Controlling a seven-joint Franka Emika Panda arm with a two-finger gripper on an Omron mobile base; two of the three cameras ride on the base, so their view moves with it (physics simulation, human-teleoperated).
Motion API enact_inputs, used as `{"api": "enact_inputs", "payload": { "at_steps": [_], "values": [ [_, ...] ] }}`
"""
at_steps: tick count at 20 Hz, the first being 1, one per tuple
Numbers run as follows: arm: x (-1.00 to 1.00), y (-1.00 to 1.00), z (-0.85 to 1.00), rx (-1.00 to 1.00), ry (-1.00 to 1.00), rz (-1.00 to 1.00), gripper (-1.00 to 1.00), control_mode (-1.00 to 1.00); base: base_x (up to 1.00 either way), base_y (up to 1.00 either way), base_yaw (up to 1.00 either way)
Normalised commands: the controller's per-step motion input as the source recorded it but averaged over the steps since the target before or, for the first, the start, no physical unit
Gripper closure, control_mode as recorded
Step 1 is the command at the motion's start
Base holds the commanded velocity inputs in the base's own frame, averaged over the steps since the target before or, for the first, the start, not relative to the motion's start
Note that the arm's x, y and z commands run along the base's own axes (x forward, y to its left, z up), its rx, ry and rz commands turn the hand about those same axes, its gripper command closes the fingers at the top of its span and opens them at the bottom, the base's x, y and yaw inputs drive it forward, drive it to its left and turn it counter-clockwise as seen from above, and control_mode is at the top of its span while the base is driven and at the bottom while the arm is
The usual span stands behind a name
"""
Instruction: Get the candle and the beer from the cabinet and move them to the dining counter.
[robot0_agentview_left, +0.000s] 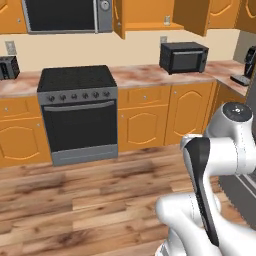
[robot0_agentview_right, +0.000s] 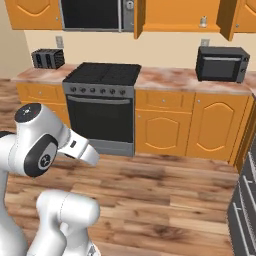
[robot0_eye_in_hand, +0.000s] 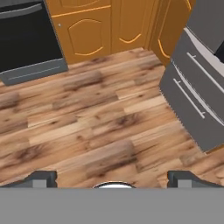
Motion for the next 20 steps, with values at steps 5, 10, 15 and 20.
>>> {"api": "enact_inputs", "payload": {
  "at_steps": [5, 10, 15, 20],
  "values": [
    [0.00, 0.00, 0.00, 0.00, 0.00, 0.00, -1.00, 1.00, 0.61, -0.48, 0.01],
    [0.00, 0.00, 0.00, 0.00, 0.00, 0.00, -1.00, 1.00, 0.63, -0.41, 0.08],
    [0.00, 0.00, 0.00, 0.00, 0.00, 0.00, -1.00, 1.00, 0.66, -0.42, 0.06],
    [0.00, 0.00, 0.00, 0.00, 0.00, 0.00, -1.00, 1.00, 0.65, -0.43, 0.03]
  ]
}}
